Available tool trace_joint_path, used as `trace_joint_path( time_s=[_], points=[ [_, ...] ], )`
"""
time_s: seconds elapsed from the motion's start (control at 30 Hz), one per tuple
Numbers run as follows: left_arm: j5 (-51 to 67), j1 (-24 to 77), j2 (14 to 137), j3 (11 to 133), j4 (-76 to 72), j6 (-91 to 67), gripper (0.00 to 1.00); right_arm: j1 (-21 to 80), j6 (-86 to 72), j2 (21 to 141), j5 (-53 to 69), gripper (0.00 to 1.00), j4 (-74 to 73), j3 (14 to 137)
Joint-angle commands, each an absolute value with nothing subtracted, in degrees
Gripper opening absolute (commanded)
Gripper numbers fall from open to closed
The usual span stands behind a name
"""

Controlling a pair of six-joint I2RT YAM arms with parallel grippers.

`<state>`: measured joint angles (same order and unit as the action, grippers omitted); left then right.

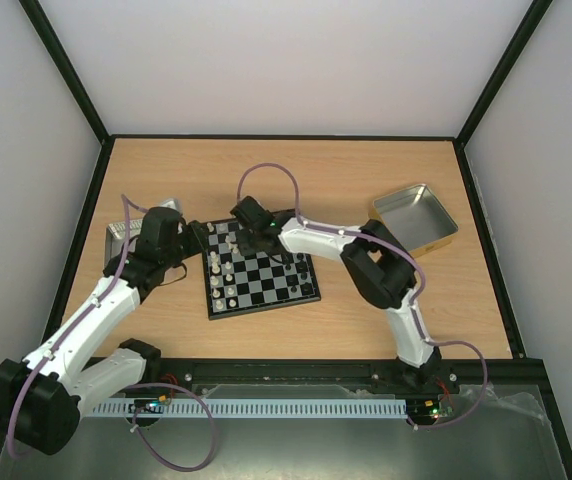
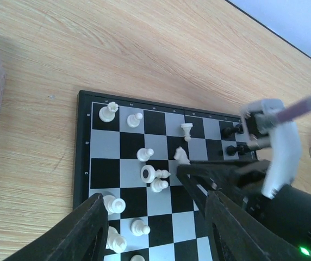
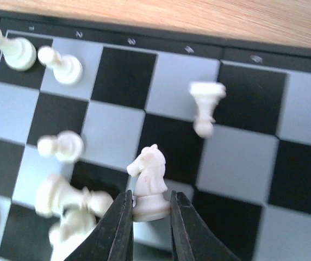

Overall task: Set up the chess pieces on the board
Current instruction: Pick up the chess piece from the chessboard, then place the chess piece on the chessboard.

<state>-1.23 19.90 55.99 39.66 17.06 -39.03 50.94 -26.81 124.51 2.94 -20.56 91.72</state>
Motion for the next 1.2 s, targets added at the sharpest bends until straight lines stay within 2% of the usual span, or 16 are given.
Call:
trace_joint_path(
  time_s=[0.0, 0.13, 0.33, 0.57, 0.73, 0.83, 0.93, 1.17],
  points=[
    [1.2, 19.4, 54.7, 40.4, 15.5, -40.1, 0.52, 50.2, -22.2, 113.4, 2.6, 0.14, -8.7, 82.6],
    [9.5, 19.0, 53.7, 41.3, 13.2, -40.1, 0.54, 47.2, -18.4, 102.8, 14.8, 0.14, 0.9, 72.0],
    [29.2, 18.6, 53.4, 42.3, 6.1, -41.7, 0.66, 45.0, -10.0, 90.9, 32.0, 0.14, 13.0, 58.8],
    [46.7, 17.9, 57.0, 44.4, 0.9, -46.5, 0.65, 45.0, -8.3, 84.5, 40.6, 0.12, 21.7, 52.9],
    [44.9, 17.9, 58.6, 46.0, 6.6, -43.6, 0.56, 45.1, -8.8, 83.3, 41.8, 0.12, 24.1, 51.9],
    [40.2, 17.8, 58.8, 46.0, 8.9, -42.6, 0.55, 45.1, -9.3, 82.8, 41.8, 0.12, 25.0, 51.3],
    [40.3, 17.6, 59.6, 45.8, 8.6, -43.2, 0.5, 45.0, -9.2, 82.7, 41.5, 0.12, 25.1, 51.1],
    [44.1, 17.6, 60.3, 44.8, 5.2, -45.4, 0.24, 45.1, -8.9, 83.2, 40.8, 0.12, 24.5, 51.3]
  ],
)
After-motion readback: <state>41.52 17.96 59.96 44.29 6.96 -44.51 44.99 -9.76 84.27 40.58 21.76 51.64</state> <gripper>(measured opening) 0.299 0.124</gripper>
